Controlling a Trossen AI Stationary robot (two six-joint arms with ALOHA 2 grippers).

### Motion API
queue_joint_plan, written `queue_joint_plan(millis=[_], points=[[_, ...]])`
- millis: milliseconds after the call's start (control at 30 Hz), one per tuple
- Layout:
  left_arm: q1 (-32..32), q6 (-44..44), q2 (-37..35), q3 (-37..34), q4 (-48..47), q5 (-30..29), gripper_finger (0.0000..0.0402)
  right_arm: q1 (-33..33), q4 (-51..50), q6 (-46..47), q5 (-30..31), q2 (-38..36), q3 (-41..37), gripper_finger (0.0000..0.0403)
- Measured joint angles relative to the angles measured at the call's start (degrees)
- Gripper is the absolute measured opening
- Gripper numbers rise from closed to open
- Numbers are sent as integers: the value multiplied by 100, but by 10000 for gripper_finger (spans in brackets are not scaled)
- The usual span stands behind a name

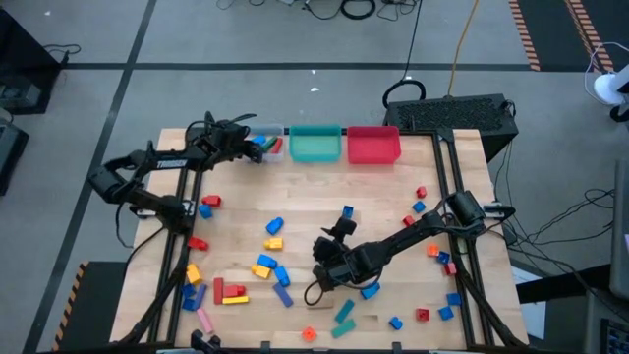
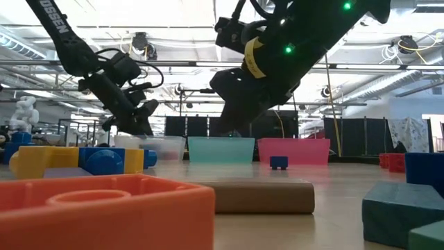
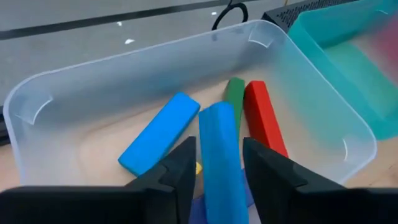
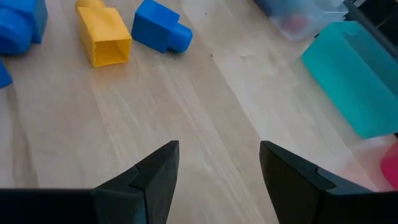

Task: Sort blocks by size
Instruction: Put the blue block into the transparent bin, then put the brown block into the transparent bin

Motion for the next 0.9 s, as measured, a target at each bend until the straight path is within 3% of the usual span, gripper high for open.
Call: queue_joint_plan(millis=[200, 467, 567, 900], points=[[0, -35, -48, 0, 2, 124, 148, 2, 158, -287, -389, 0, 0, 210], [-279, -32, -766, 173, 13, 1712, 149, 29, 194, -683, -2012, -90, 0, 210], [-657, 100, -1203, 173, -83, 1747, 148, 92, 226, -706, -2546, -247, 0, 210], [-2629, 681, -2182, 181, -269, 1502, 147, 617, 333, -464, -3225, -684, 4, 210]])
